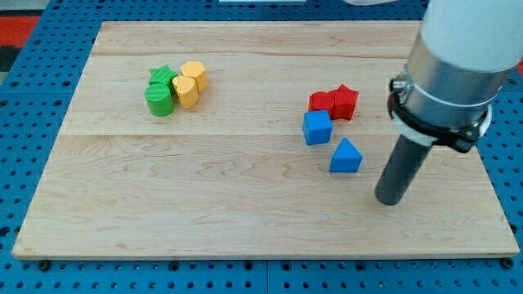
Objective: Move the triangle into the group of blocks
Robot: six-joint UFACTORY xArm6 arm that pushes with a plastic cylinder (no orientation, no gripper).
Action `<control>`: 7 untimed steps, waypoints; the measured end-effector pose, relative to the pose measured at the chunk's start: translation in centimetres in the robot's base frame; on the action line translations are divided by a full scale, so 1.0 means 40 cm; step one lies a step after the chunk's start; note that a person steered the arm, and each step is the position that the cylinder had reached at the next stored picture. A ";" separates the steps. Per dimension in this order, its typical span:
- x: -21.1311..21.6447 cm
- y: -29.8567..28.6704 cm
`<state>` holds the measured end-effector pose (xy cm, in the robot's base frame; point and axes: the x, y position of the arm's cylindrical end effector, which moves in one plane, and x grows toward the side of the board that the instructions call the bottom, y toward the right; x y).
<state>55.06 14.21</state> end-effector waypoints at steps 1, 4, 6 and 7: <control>-0.046 -0.063; -0.184 -0.058; -0.225 -0.073; -0.224 -0.073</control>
<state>46.08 11.28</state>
